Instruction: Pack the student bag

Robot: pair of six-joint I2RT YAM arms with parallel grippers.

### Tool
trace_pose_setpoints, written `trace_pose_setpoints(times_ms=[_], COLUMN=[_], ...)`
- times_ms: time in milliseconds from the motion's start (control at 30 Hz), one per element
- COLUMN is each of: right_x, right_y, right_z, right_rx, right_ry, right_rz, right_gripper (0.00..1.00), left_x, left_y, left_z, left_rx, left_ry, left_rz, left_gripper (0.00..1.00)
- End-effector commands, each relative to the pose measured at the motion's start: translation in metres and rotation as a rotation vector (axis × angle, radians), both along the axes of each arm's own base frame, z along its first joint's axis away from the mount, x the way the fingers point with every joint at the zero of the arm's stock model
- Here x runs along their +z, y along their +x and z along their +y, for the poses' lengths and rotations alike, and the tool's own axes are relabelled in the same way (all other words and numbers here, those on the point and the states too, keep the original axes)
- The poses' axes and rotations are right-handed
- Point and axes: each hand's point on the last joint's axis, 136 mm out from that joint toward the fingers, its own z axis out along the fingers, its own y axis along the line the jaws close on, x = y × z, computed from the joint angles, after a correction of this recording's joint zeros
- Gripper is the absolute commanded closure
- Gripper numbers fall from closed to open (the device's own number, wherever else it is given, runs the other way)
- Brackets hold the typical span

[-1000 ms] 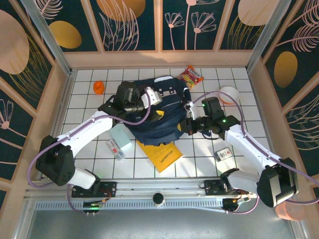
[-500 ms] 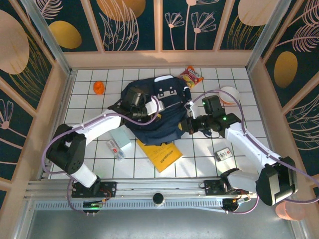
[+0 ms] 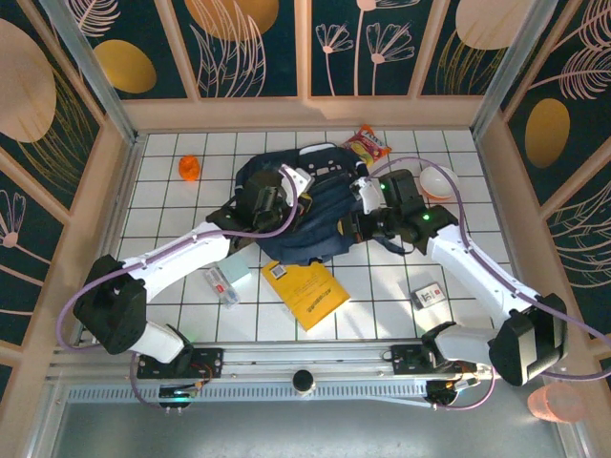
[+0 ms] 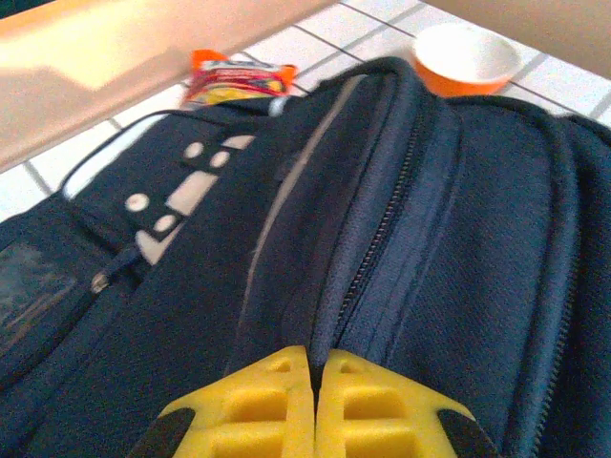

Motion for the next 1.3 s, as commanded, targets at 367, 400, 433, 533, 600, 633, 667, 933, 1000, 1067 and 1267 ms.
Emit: trace_pose_setpoints(times_ms=[367,400,433,533,600,633,667,933,1000,1067,1267], right_x=[0.042,0.041,0.041,0.038,0.035,0.036,0.036,0.024,0.019,0.012,0.012], right_y=[-0.037,-0.033,-0.029,-0.019,-0.014,-0.013,-0.012,-0.003,0.001,0.003,0.023], right_z=[0.040,0.042,0.044,0.050,0.050,0.049,0.046,-0.010,-0.026,-0.037,-0.048], right_rx=[0.055,0.027,0.004,-0.032,-0.054,-0.057,-0.065,-0.239,-0.300,-0.346,-0.413], right_ry=[0.206,0.224,0.249,0.276,0.261,0.254,0.247,0.324,0.355,0.359,0.440], right_rz=[0.265,0.283,0.306,0.341,0.334,0.323,0.316,0.305,0.300,0.297,0.261], right_gripper=[1.00,1.00,1.00,1.00,1.00,1.00,0.99,0.47,0.39,0.35,0.31], left_x=[0.058,0.057,0.056,0.055,0.056,0.056,0.056,0.057,0.060,0.060,0.058], left_y=[0.057,0.053,0.049,0.041,0.039,0.038,0.037,0.019,0.018,0.016,0.009], left_z=[-0.016,-0.020,-0.024,-0.031,-0.029,-0.026,-0.022,-0.015,-0.011,-0.009,-0.010], left_rx=[0.199,0.182,0.163,0.142,0.154,0.159,0.169,-0.020,-0.059,-0.105,-0.204], left_ry=[-0.118,-0.133,-0.146,-0.168,-0.182,-0.189,-0.194,-0.222,-0.245,-0.241,-0.223], left_rz=[-0.173,-0.167,-0.160,-0.141,-0.137,-0.143,-0.154,-0.192,-0.193,-0.202,-0.226], left_gripper=[1.00,1.00,1.00,1.00,1.00,1.00,1.00,1.00,1.00,1.00,1.00])
